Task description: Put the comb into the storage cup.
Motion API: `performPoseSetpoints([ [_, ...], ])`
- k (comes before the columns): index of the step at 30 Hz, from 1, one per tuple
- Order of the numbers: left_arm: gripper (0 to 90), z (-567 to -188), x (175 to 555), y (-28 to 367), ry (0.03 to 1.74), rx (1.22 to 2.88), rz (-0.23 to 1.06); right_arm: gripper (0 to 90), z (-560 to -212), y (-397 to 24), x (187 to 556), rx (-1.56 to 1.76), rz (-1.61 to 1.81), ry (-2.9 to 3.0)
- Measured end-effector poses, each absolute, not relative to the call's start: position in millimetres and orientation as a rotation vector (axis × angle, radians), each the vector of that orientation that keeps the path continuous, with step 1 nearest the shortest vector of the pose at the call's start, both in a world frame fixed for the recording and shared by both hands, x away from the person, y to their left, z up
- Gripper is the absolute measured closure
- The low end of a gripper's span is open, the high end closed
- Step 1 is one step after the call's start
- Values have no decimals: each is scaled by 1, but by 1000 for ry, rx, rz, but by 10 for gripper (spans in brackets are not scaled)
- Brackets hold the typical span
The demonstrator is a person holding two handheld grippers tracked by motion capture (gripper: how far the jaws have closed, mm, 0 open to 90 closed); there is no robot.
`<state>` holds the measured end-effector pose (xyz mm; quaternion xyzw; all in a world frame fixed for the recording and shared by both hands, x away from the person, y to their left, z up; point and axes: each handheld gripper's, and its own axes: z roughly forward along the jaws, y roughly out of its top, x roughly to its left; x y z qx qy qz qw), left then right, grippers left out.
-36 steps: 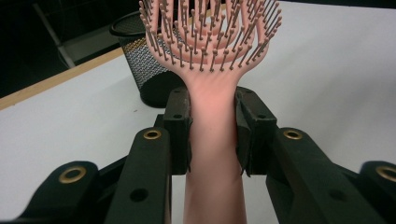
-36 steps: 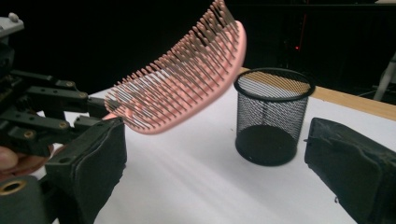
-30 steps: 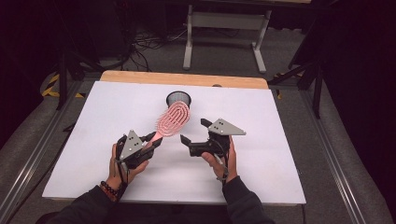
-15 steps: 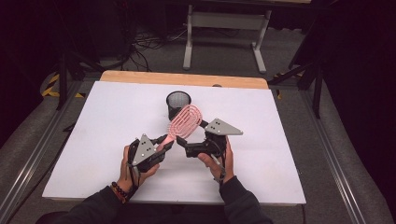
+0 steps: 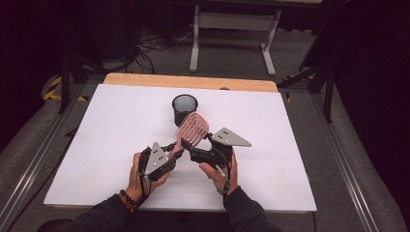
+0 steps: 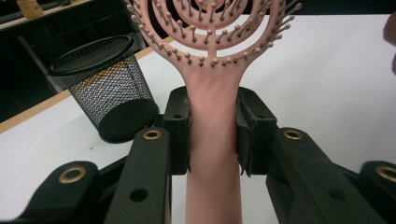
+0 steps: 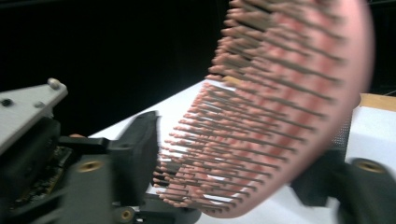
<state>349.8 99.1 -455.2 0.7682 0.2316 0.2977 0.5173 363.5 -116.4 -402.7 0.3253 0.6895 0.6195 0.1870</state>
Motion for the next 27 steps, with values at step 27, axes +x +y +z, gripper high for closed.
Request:
performPoseSetpoints([
  [27,658,-458,351,93,510,1835,703,629,-397,-113,342,770,1769,1940],
])
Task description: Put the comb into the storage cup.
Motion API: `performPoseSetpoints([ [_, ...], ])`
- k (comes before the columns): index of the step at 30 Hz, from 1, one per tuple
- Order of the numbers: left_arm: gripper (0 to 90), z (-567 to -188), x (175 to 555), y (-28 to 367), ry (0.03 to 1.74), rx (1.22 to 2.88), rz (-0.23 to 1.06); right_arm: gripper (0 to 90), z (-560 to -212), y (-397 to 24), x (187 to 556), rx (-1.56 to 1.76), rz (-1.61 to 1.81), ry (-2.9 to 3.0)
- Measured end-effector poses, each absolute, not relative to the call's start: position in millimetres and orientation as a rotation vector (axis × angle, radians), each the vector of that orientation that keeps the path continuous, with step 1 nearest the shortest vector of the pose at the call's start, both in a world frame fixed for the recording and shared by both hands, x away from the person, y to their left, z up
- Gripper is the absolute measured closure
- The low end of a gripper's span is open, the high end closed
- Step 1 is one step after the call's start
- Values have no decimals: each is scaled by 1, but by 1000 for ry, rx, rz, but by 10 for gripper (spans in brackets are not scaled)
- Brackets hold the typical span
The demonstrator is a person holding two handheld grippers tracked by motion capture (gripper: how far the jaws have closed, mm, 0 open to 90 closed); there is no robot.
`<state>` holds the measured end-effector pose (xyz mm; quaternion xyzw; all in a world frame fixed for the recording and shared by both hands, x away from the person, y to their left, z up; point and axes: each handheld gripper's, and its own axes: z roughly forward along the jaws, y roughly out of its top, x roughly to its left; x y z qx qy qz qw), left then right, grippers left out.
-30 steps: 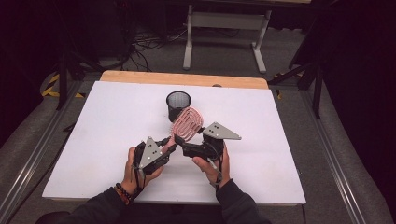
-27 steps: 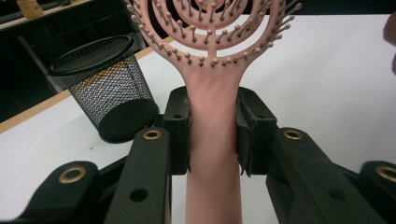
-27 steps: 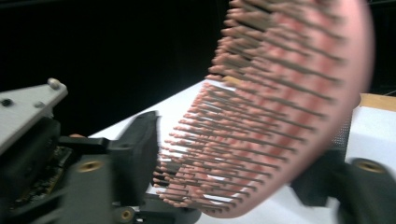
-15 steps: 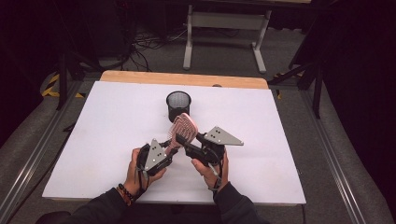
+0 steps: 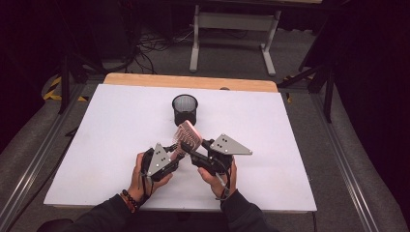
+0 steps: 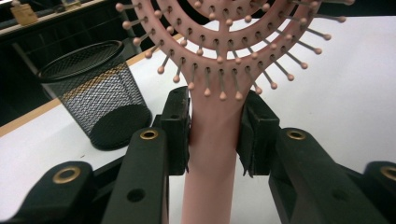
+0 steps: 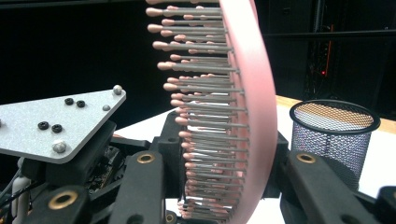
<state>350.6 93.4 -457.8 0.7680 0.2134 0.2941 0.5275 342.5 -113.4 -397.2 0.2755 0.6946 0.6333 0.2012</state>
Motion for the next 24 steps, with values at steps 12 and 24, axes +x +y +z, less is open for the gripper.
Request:
performPoseSetpoints([
  [12,440,-450,355,101,457,1836,581,635,-392,-122,340,718,1740,1908],
  [24,248,-435,361,131,383,1847,575,639,-382,-140,343,746,1704,1839],
])
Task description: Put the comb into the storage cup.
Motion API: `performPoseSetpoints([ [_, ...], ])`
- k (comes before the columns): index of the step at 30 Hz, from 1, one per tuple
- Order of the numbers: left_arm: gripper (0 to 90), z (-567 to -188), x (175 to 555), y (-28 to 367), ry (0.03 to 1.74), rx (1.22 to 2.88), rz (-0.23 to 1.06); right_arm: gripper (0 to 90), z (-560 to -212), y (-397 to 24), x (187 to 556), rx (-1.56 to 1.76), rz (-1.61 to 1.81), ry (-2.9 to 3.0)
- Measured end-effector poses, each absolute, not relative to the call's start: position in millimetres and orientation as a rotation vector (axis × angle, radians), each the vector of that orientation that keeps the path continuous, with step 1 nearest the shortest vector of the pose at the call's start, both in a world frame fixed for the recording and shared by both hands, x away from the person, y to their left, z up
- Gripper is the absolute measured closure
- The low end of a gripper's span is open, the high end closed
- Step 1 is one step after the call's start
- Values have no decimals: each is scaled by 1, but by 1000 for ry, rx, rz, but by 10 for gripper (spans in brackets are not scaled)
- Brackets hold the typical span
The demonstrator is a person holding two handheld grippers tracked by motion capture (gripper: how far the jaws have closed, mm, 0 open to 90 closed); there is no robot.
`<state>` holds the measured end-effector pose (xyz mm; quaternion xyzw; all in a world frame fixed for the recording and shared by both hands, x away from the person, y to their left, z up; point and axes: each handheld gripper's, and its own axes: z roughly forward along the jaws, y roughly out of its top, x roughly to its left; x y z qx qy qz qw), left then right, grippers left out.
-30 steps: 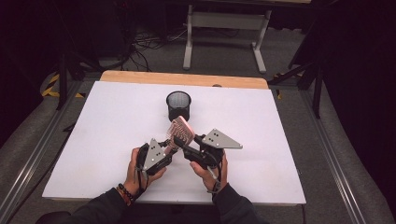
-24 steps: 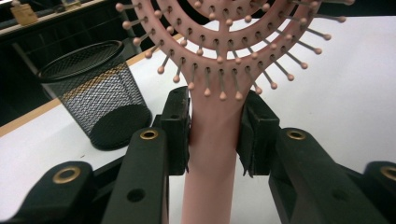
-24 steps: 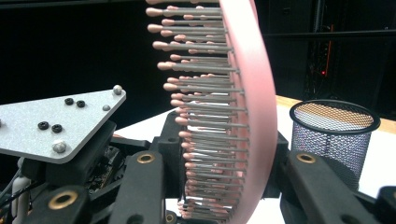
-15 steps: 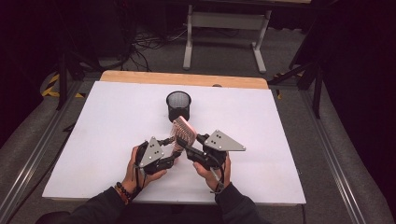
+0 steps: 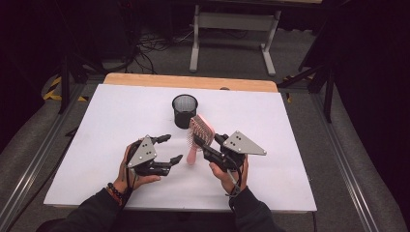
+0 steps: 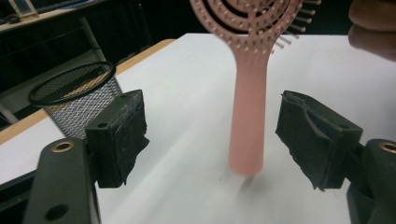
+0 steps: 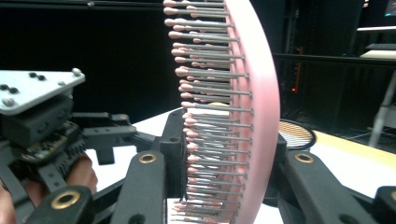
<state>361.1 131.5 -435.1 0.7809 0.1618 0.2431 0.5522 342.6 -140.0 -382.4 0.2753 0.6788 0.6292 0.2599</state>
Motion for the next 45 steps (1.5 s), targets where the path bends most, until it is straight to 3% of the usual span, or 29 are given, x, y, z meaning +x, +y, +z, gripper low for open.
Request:
performPoseSetpoints([
  [8,218,-436,363,154,374,1874,629,639,-381,-149,349,774,1709,1824],
  [27,119,-449,358,193,418,1903,552,639,-373,-163,356,789,1666,1761],
  [45,38,-458,345,233,480,1876,574,639,-338,-165,379,787,1635,1678],
])
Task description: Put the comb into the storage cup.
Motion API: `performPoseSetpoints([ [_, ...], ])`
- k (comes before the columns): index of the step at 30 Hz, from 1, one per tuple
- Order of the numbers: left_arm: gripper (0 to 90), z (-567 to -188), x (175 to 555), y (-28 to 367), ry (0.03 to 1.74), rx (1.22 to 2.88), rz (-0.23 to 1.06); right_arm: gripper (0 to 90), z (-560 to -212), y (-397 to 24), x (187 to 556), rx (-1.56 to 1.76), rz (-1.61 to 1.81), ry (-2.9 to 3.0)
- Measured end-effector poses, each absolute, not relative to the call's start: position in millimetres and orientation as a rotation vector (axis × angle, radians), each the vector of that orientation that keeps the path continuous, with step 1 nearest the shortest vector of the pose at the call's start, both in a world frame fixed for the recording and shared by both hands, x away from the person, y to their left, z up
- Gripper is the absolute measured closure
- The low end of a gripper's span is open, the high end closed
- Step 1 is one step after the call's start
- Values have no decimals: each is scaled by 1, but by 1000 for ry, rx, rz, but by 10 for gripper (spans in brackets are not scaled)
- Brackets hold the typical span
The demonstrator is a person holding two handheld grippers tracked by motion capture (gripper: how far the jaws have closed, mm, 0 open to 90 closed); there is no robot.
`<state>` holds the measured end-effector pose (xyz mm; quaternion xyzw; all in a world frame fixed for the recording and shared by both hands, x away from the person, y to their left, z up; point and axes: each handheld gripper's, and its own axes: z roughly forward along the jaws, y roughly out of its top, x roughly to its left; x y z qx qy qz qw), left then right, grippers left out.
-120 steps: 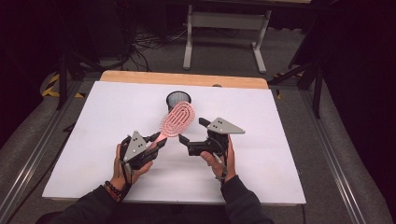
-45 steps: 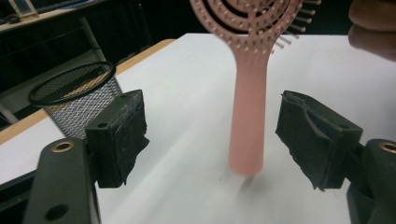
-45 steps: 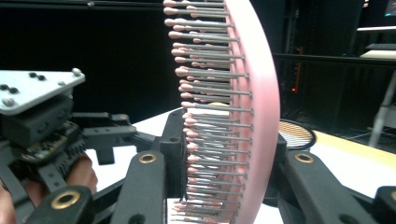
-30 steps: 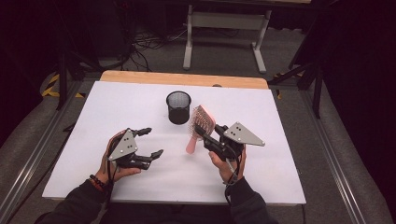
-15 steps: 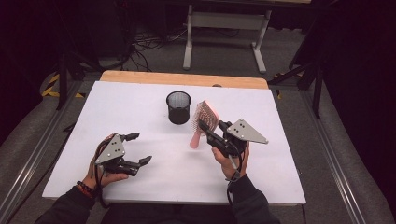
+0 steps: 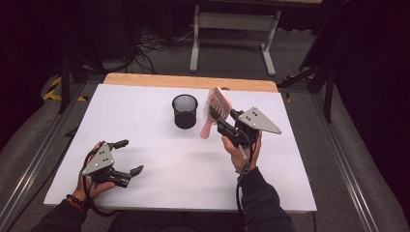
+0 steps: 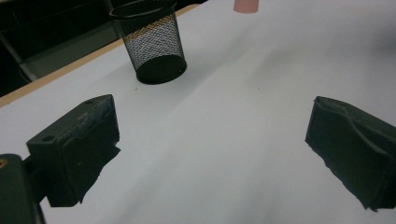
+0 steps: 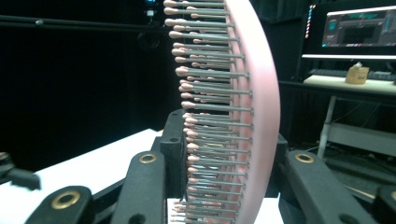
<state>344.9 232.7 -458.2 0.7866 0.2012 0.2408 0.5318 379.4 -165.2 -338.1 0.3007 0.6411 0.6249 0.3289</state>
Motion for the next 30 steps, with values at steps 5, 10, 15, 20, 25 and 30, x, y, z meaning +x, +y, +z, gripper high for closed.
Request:
performPoseSetpoints([
  [5,40,-462,344,237,495,1875,568,639,-327,-165,390,788,1635,1657],
  [10,39,-461,343,239,493,1867,569,639,-319,-162,398,787,1621,1653],
  [15,30,-462,344,238,499,1868,563,639,-311,-156,404,775,1621,1642],
  [20,27,-462,344,239,493,1862,560,639,-305,-153,408,771,1623,1640],
  [25,27,-461,344,239,492,1850,557,639,-301,-148,411,763,1625,1629],
  [30,26,-462,343,239,496,1853,556,639,-295,-143,413,746,1620,1619],
])
